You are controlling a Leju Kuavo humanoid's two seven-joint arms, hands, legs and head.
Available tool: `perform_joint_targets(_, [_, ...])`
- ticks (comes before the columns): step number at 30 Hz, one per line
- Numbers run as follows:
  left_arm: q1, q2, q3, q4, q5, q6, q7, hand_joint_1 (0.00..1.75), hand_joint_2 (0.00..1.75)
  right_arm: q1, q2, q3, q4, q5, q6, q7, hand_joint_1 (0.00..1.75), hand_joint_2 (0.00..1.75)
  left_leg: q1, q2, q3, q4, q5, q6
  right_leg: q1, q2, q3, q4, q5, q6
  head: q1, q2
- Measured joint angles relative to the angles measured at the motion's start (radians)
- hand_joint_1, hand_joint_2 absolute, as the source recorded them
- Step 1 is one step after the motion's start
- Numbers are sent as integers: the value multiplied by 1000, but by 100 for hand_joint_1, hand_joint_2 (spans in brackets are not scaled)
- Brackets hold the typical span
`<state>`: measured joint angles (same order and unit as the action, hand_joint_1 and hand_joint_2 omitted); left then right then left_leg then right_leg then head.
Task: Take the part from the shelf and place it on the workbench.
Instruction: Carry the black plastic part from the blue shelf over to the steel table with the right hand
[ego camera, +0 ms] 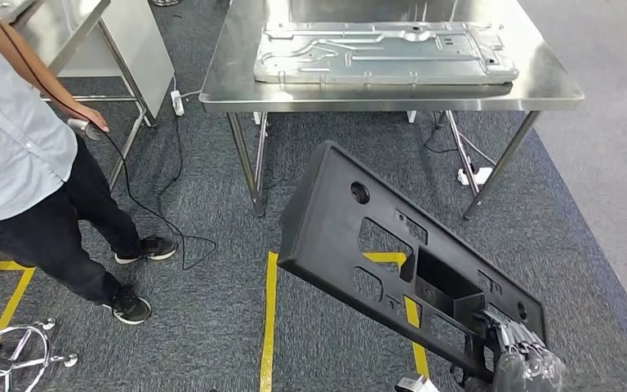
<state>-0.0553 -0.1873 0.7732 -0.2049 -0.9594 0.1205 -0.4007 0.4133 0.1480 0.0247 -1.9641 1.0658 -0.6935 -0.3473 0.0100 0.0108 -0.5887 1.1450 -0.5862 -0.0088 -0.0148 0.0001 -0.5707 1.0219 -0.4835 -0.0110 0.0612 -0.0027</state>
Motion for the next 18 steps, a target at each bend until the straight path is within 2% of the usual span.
perform_joint_targets(1, [1,0,0,0,0,-1,0,0,175,0,0,1,0,-6,0,-5,175,175,0,-1,-35,71,-31,-1,3,1,0,0,-1,-4,0,0])
perform_joint_targets(2, [2,0,1,0,0,-1,1,0,175,0,0,1,0,-11,0,-9,175,175,0,-1,-65,129,-49,-2,5,2,0,1,-2,-6,0,0])
perform_joint_targets(3, [4,0,1,0,-1,-2,1,0,175,0,0,1,0,-16,0,-14,175,175,0,-2,-81,155,-47,-2,8,4,1,1,-4,-8,0,0])
perform_joint_targets(4, [5,0,1,0,-1,-2,1,0,175,0,0,1,0,-20,0,-18,175,175,0,-2,-78,142,-26,1,10,7,3,2,-5,-8,0,0])
perform_joint_targets(5, [6,0,2,0,-1,-2,1,0,175,0,0,1,0,-24,0,-22,175,175,0,-2,-57,93,10,5,11,10,7,2,-6,-8,0,0])
perform_joint_targets(7, [6,1,2,0,-2,-2,1,0,175,-1,0,1,0,-31,0,-28,175,175,-3,-7,4,-47,74,17,15,14,13,3,-11,-4,0,0])
perform_joint_targets(8, [5,2,2,0,-2,-3,1,0,175,-1,0,1,0,-35,0,-32,175,175,-5,-9,24,-95,89,21,16,15,13,4,-13,0,0,0])
perform_joint_targets(10, [4,2,3,0,-4,-4,1,0,175,-1,1,0,0,-43,0,-41,175,175,-10,-10,35,-126,89,27,17,17,12,4,-14,9,0,0])
perform_joint_targets(13, [5,3,3,0,-6,-4,1,0,175,0,1,0,-3,-49,0,-53,175,175,-4,-7,48,-142,96,42,15,14,8,23,-28,25,1,0])
perform_joint_targets(14, [5,3,3,0,-6,-4,1,0,175,0,1,0,-4,-49,0,-55,175,175,-1,-5,54,-148,99,48,14,12,-8,59,-48,30,1,0])
perform_joint_targets(16, [4,3,3,0,-7,-5,1,0,175,0,1,0,-5,-51,0,-58,175,175,-1,-2,57,-149,97,53,7,10,-72,180,-103,39,1,0])
perform_joint_targets(17, [5,3,3,0,-7,-5,1,0,175,1,1,0,-5,-52,0,-58,175,175,-1,-1,59,-149,95,54,4,10,-107,240,-122,43,1,0])
perform_joint_targets(18, [5,3,3,0,-7,-5,1,0,175,2,1,0,-5,-52,0,-59,175,175,0,-1,62,-148,91,52,-1,10,-130,273,-122,47,1,0])
